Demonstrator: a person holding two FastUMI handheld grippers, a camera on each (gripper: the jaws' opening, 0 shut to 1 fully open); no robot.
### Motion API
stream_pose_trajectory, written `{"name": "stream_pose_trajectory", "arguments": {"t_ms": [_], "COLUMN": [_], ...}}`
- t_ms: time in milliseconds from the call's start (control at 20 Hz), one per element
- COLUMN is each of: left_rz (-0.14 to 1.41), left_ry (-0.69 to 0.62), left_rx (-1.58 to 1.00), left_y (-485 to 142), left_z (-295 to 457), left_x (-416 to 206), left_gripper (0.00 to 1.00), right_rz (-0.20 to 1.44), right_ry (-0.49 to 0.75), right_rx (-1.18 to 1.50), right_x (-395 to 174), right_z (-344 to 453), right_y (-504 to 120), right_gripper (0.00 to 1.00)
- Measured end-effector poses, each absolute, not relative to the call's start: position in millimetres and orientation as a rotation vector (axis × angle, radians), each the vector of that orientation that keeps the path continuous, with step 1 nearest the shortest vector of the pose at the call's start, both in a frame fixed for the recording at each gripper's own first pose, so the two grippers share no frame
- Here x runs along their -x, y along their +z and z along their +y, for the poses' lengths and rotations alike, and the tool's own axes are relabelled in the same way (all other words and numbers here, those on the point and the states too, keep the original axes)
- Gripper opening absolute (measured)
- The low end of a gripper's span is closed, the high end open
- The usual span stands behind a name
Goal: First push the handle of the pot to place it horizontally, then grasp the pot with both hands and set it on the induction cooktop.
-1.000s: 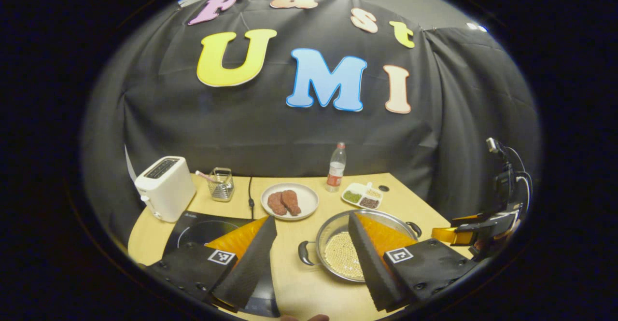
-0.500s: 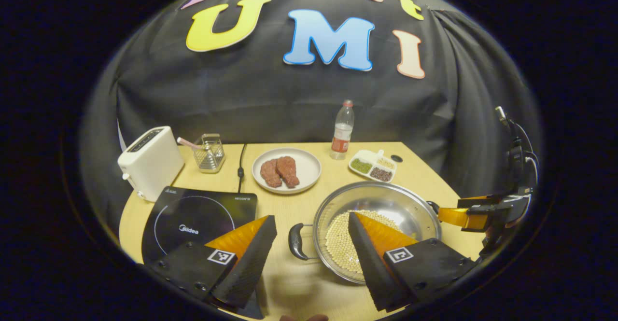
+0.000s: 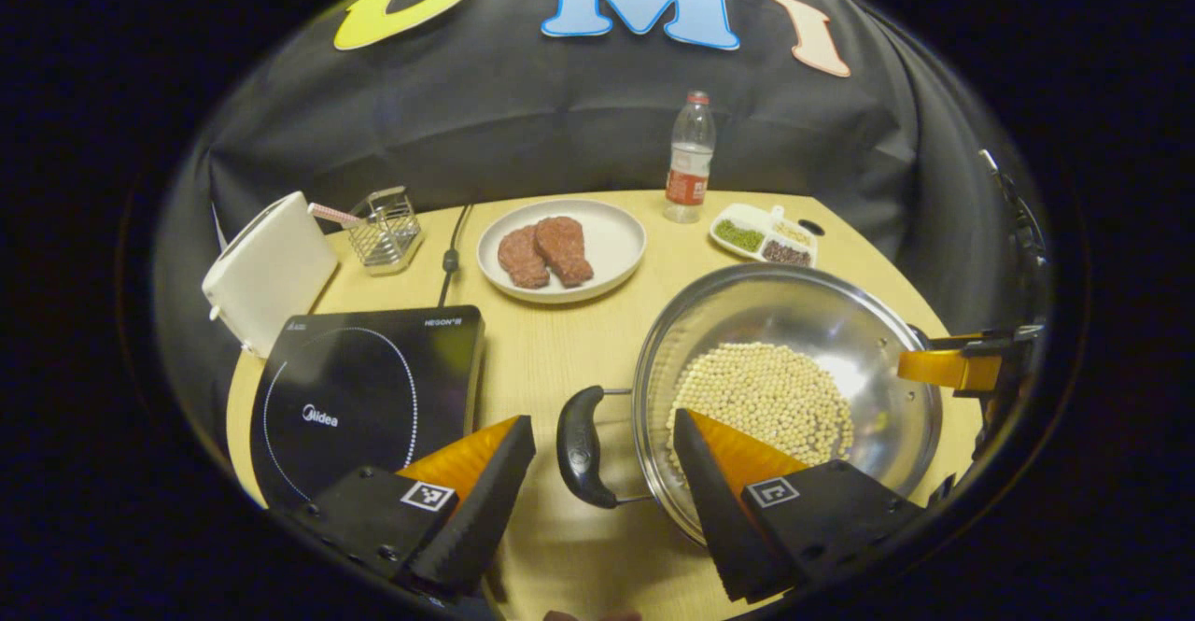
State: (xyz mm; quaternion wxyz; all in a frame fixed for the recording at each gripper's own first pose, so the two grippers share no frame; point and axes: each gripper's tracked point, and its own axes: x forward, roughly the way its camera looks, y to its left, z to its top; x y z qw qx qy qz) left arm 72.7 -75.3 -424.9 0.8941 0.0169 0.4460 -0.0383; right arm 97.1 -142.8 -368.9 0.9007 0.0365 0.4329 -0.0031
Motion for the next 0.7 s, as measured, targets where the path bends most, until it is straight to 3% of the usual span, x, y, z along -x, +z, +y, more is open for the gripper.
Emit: {"name": "stream_pose_trajectory", "arguments": {"t_ms": [50,100,150,250,300,350,400,450,650,700], "left_rz": [0.938,0.945,0.947,0.963,0.971,0.979,0.981,0.989,0.997,0.994], "left_ry": [-0.076,-0.076,-0.075,-0.077,-0.074,-0.087,-0.088,-0.089,-0.086,-0.087], "left_rx": [-0.043,-0.055,-0.068,-0.086,-0.100,-0.093,-0.095,-0.100,-0.100,-0.096], "left_y": [-428.9,-433.3,-435.7,-440.1,-443.3,-442.5,-442.6,-445.1,-444.1,-443.1], "left_z": [-74.7,-74.4,-74.6,-75.7,-73.9,-76.7,-79.8,-79.3,-78.2,-78.3], "left_x": [-73.3,-74.0,-75.7,-73.9,-73.1,-72.0,-72.6,-73.0,-71.1,-71.5], "left_gripper": [0.98,0.98,0.98,0.99,0.90,0.90,0.84,0.75,0.66,0.69], "right_rz": [0.905,0.914,0.920,0.942,0.950,0.952,0.957,0.956,0.969,0.976], "right_ry": [-0.007,-0.011,-0.003,0.002,0.014,0.028,0.037,0.035,0.042,0.043], "right_rx": [-0.071,-0.064,-0.064,-0.063,-0.078,-0.103,-0.109,-0.098,-0.121,-0.118], "right_x": [-98.9,-100.3,-101.8,-102.5,-102.3,-104.2,-103.4,-103.2,-105.3,-104.1], "right_z": [-143.0,-144.9,-143.8,-145.5,-142.6,-138.7,-135.8,-136.5,-135.9,-134.9], "right_y": [-373.2,-377.5,-379.8,-387.6,-388.7,-389.9,-389.3,-391.9,-390.2,-391.3], "right_gripper": [1.00,0.92,0.96,0.87,0.84,0.84,0.66,0.64,0.60,0.55]}}
